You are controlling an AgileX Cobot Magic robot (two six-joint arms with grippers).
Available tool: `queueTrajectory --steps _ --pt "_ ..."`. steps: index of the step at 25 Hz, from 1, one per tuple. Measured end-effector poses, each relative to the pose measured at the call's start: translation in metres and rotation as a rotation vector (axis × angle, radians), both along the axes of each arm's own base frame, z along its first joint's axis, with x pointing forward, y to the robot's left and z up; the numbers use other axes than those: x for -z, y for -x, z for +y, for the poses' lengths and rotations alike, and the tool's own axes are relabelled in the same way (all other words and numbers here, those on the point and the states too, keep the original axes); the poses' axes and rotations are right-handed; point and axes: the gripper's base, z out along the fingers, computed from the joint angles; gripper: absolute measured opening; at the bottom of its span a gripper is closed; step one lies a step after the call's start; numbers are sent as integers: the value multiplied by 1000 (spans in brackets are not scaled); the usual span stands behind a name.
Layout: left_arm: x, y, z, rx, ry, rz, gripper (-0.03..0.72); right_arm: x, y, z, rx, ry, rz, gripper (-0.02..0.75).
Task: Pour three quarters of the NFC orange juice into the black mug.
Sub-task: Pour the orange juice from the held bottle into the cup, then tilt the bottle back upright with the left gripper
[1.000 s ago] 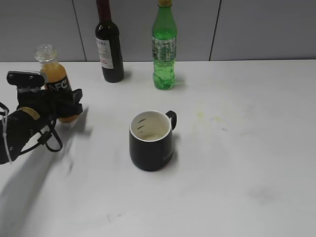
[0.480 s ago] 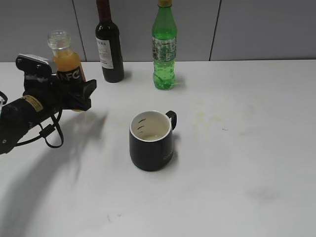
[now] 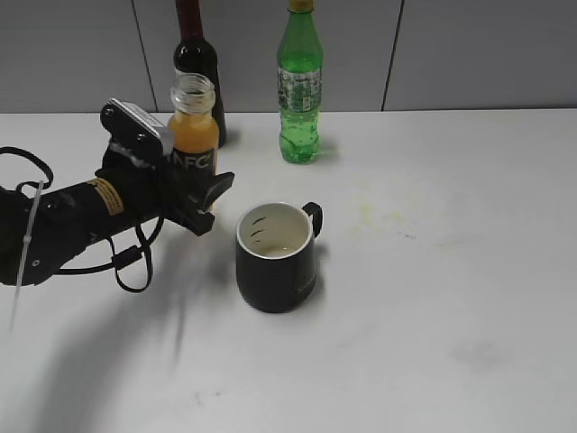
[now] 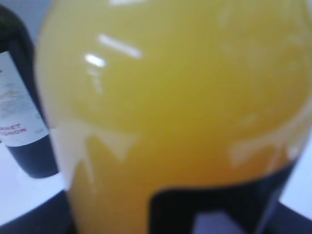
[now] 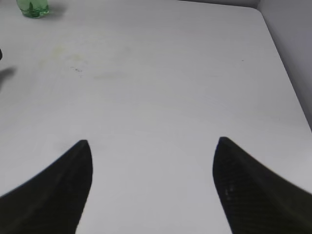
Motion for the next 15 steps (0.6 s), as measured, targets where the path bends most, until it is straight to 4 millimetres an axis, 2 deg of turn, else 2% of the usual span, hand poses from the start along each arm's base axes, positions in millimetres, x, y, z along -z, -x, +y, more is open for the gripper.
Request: queueTrajectory --steps 3,15 --pt "1 4 -9 46 -63 -31 470 0 0 0 0 0 0 584" --pt "6 7 -18 110 -303 -107 470 0 0 0 0 0 0 584"
